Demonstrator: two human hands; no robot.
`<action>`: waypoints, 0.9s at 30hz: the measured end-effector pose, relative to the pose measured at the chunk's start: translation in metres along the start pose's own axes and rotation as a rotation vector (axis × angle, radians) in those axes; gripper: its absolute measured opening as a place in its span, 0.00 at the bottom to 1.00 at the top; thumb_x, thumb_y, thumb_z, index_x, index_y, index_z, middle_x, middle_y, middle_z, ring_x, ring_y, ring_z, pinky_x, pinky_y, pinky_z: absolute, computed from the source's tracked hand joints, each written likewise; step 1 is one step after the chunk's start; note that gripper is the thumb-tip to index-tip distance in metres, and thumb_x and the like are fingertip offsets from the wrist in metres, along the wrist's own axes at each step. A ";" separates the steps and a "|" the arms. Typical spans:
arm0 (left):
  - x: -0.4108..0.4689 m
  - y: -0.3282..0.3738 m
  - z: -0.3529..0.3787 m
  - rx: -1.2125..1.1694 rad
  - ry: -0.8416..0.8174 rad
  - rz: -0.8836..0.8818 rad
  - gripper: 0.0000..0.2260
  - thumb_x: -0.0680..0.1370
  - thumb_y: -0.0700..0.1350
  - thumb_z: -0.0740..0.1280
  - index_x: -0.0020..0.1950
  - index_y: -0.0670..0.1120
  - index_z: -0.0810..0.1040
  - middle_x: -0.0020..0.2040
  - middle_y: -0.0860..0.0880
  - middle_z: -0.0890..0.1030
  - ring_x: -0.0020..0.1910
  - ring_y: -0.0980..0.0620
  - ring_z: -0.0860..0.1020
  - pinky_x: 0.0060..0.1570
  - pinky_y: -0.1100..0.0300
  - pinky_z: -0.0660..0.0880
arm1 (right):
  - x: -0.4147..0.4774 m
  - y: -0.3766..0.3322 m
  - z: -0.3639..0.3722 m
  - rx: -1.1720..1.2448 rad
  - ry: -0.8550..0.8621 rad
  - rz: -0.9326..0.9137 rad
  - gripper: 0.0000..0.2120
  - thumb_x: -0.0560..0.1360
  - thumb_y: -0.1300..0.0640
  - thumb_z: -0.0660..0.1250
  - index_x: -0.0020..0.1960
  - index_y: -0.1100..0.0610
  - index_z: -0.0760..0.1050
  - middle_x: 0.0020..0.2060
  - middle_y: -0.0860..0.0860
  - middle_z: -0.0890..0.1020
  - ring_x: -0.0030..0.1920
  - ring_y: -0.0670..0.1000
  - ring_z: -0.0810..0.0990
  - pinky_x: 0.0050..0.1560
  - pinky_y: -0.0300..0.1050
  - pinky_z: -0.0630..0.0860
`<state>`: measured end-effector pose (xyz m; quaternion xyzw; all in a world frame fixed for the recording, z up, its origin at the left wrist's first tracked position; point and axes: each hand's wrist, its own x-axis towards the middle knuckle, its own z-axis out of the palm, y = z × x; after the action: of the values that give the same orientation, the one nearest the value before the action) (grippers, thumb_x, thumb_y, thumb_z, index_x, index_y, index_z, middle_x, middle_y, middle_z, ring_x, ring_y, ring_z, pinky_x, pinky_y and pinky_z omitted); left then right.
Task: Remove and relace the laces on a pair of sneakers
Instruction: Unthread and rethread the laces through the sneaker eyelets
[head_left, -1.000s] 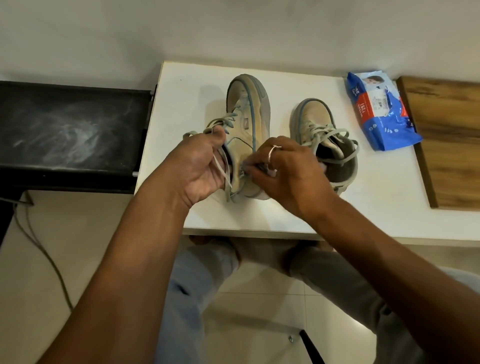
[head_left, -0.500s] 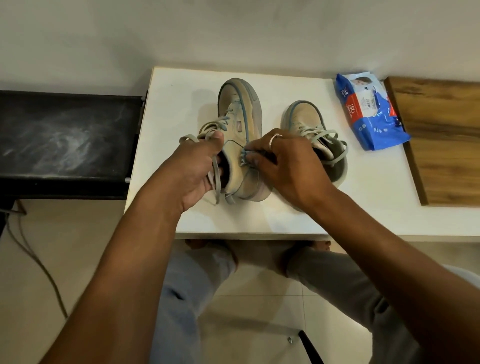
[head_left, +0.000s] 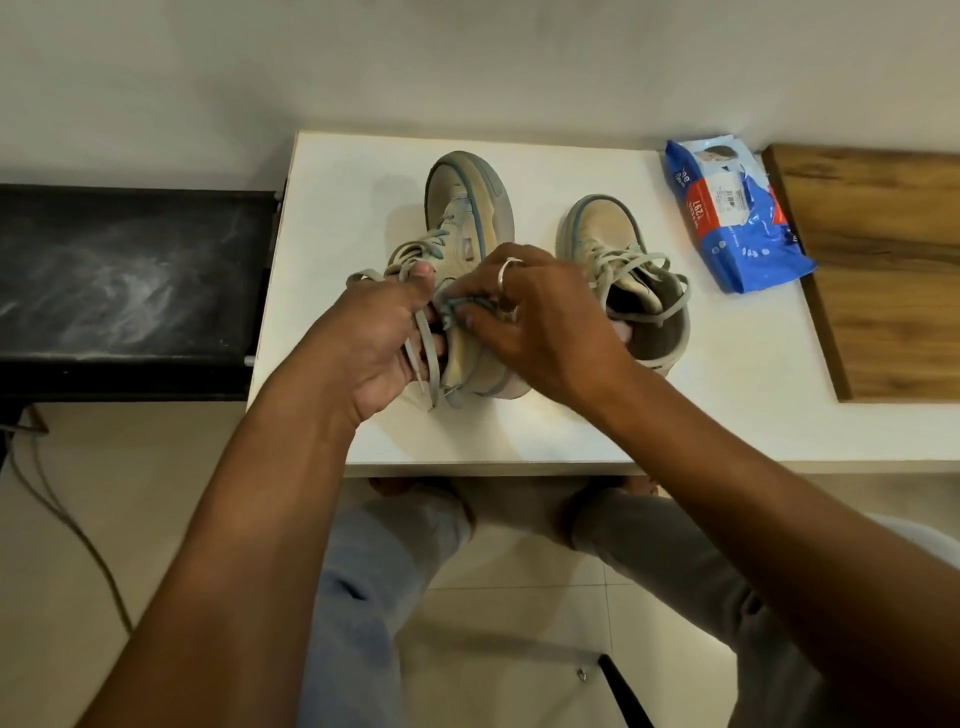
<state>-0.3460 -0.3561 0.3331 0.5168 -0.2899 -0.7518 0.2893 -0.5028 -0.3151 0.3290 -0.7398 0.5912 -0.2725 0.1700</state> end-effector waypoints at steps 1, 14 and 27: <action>0.000 0.000 0.000 -0.005 -0.008 0.001 0.14 0.84 0.47 0.59 0.65 0.43 0.76 0.55 0.43 0.83 0.50 0.46 0.83 0.51 0.47 0.80 | -0.001 -0.004 0.003 0.003 -0.004 -0.024 0.11 0.76 0.57 0.69 0.57 0.54 0.83 0.49 0.51 0.82 0.51 0.50 0.79 0.50 0.46 0.78; -0.005 0.002 0.005 -0.067 -0.021 -0.042 0.15 0.83 0.48 0.59 0.68 0.44 0.74 0.60 0.42 0.81 0.56 0.46 0.81 0.53 0.46 0.80 | 0.012 -0.001 0.002 -0.046 0.105 0.076 0.09 0.76 0.56 0.68 0.53 0.53 0.85 0.47 0.51 0.84 0.49 0.51 0.80 0.49 0.49 0.78; -0.005 0.002 0.007 -0.039 -0.048 -0.052 0.15 0.84 0.50 0.58 0.65 0.44 0.76 0.58 0.43 0.83 0.56 0.43 0.82 0.56 0.43 0.78 | 0.016 -0.007 -0.012 0.032 0.007 0.354 0.05 0.74 0.54 0.72 0.47 0.54 0.85 0.37 0.47 0.83 0.40 0.48 0.81 0.40 0.42 0.77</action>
<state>-0.3510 -0.3526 0.3400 0.5002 -0.2683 -0.7768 0.2726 -0.5024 -0.3284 0.3461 -0.6206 0.7081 -0.2504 0.2253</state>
